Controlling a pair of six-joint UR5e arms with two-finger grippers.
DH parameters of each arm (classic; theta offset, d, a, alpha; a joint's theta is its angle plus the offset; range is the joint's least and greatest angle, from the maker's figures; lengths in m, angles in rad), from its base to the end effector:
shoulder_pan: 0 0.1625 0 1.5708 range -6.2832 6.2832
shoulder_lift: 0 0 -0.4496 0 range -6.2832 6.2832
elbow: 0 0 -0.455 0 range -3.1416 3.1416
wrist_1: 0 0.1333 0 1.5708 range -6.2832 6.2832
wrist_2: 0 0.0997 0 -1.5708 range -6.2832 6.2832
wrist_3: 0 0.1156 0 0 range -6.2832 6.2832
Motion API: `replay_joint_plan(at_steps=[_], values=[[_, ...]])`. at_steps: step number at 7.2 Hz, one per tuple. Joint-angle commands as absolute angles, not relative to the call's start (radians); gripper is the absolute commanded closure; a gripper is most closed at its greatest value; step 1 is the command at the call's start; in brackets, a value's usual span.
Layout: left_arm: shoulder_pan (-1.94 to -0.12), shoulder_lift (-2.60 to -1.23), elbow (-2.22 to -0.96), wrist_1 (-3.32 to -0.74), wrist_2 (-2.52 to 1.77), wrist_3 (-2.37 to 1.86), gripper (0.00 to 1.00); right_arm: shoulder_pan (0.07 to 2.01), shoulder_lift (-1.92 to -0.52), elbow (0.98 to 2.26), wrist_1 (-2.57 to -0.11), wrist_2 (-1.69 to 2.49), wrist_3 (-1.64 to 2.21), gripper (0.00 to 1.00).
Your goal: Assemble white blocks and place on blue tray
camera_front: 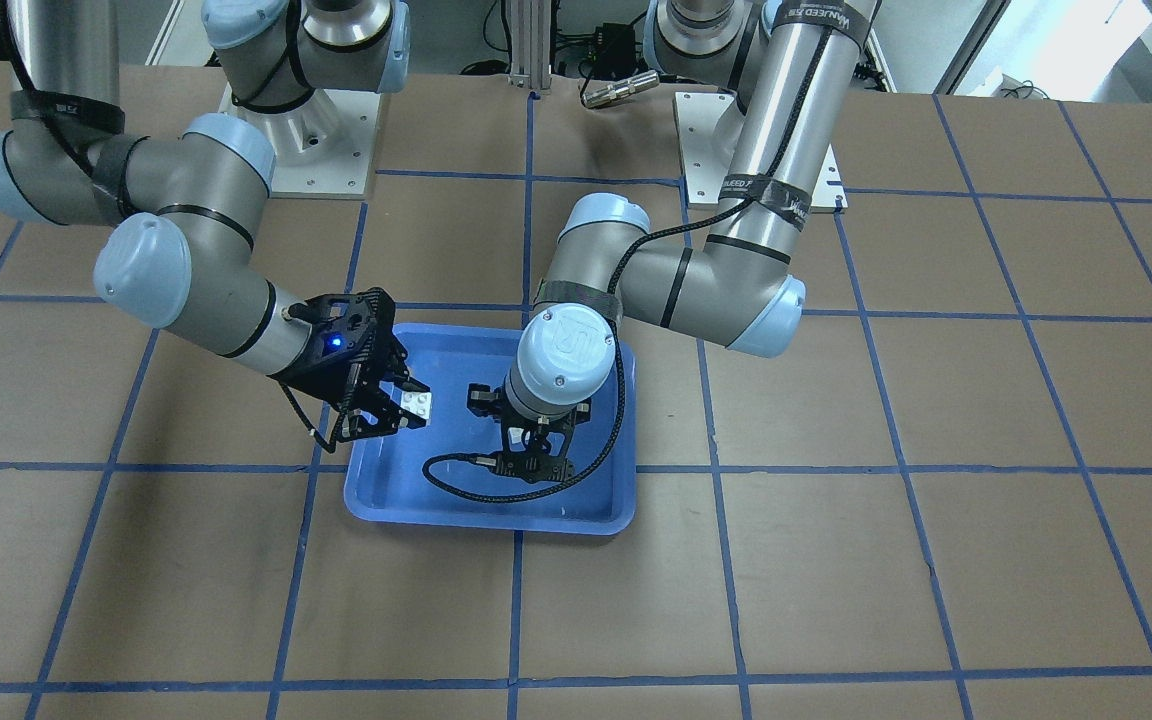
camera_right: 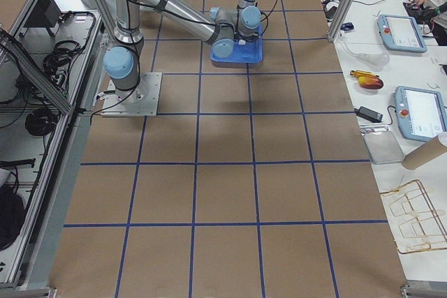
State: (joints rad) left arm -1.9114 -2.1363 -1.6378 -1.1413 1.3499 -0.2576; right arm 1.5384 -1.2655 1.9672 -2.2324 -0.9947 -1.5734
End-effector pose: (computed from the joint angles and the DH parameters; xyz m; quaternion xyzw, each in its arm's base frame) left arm -0.3776 -0.5906 0.1425 -0.0299 -0.9884 -0.1286 0.0751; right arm 0.1774 -0.5844 0.1967 -0.6636 0.6918 -0.1910 0.2111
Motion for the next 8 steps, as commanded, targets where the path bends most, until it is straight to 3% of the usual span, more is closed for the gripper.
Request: replay_joint_plan(at_steps=[1, 3, 4, 8], values=[[-1.91, -2.108, -1.634, -1.147, 1.357, -0.258, 0.0, 1.566, -1.217, 1.974, -2.327, -0.996, -1.571, 0.97], [-1.893, -2.091, -1.628, -1.158, 1.364, -0.322, 0.0, 1.594, -1.193, 1.974, -2.359, -0.996, -1.569, 0.97], [-1.863, -2.076, -1.634, -1.16, 1.365, -0.351, 0.06, 1.621, -1.192, 1.974, -2.361, -0.994, -1.557, 0.97], [-1.734, -1.993, -1.638, -1.285, 1.37, -0.347, 0.05, 1.669, -1.146, 1.977, -2.422, -0.995, -1.552, 0.97]])
